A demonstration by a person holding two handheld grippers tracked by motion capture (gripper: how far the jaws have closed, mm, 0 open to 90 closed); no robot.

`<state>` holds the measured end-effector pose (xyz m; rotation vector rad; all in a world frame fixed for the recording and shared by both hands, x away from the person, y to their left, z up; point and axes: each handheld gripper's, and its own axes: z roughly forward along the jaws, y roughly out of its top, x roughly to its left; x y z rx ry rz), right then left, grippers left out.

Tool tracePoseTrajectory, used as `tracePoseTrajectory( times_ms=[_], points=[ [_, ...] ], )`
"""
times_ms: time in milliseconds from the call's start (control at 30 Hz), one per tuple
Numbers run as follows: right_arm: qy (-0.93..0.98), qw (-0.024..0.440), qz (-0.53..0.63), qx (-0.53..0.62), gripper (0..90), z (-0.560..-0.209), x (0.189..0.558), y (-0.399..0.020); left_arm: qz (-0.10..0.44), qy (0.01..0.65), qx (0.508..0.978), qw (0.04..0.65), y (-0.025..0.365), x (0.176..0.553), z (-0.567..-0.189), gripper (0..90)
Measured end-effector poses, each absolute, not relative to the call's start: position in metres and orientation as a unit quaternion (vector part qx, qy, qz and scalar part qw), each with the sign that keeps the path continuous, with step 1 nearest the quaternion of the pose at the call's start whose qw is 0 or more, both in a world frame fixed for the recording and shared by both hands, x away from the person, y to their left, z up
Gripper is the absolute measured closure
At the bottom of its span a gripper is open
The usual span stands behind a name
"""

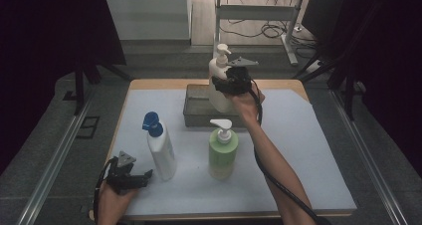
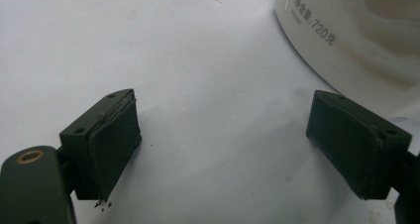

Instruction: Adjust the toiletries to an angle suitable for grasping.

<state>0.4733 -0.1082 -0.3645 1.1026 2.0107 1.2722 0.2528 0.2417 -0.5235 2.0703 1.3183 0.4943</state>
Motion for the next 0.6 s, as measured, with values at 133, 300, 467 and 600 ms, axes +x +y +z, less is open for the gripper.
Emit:
tracePoseTrajectory(
  times_ms=[133,300,467,600],
  points=[
    [0.742,0.255,0.467,0.407,37.3,-0.372,0.476,-0.107,0.187,0.500,0.785,0.313,0.242,0.253,-0.523,12.9],
    [0.745,0.253,0.462,0.410,37.2,-0.381,0.477,-0.104,0.187,0.500,0.785,0.314,0.242,0.253,-0.523,12.9],
    [0.745,0.249,0.462,0.411,37.1,-0.389,0.477,-0.102,0.187,0.500,0.785,0.314,0.242,0.253,-0.523,12.9],
    [0.749,0.246,0.457,0.412,37.1,-0.399,0.477,-0.101,0.187,0.500,0.785,0.313,0.242,0.253,-0.523,12.9]
  ],
)
